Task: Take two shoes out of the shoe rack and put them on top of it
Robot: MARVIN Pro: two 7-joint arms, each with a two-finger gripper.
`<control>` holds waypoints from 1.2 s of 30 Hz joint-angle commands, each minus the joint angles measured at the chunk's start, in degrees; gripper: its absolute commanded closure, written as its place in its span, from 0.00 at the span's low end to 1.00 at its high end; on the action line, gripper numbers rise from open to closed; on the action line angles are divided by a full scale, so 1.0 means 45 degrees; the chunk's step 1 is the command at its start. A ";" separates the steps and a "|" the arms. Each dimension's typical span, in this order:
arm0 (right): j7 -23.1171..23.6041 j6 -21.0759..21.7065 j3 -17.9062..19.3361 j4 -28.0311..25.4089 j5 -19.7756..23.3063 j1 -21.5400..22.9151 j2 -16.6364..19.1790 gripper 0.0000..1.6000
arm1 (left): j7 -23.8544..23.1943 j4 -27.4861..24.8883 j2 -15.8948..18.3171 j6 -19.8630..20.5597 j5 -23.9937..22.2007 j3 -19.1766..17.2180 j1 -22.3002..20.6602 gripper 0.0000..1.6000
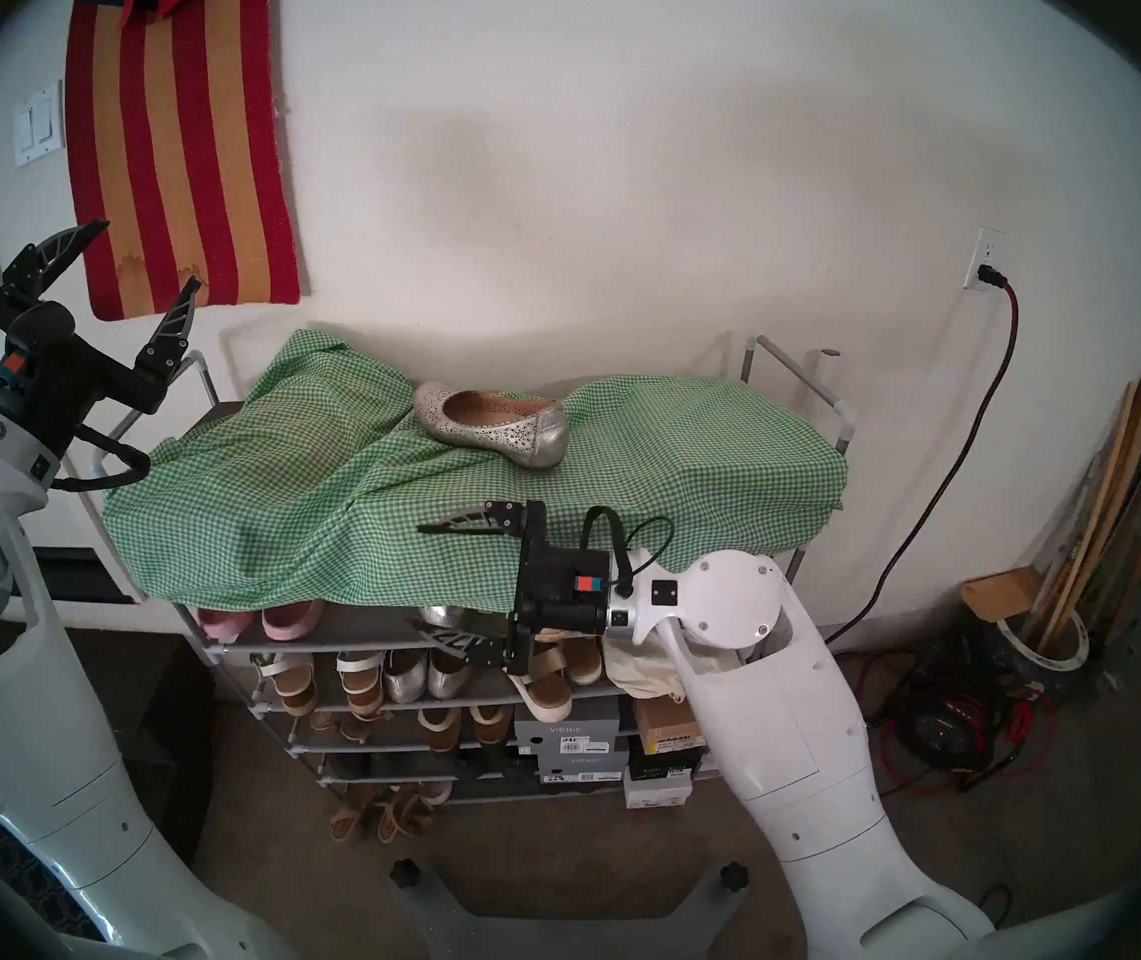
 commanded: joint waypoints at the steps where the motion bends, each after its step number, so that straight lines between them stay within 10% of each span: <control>1: 0.0735 -0.0262 -0.0672 0.0452 0.0340 -0.0109 -0.0023 0.00 | 0.0003 0.0004 -0.0028 0.0043 -0.0007 0.0033 -0.0017 0.00; 14: 0.1052 -0.1495 -0.1782 0.2104 -0.0643 -0.0053 -0.0137 0.00 | -0.0030 0.0005 -0.0065 0.0028 0.0015 0.0021 -0.0048 0.00; 36: -0.1464 -0.3541 -0.2237 0.6135 -0.4584 0.1816 -0.1284 0.00 | -0.0071 0.0005 -0.0102 0.0021 0.0036 0.0007 -0.0082 0.00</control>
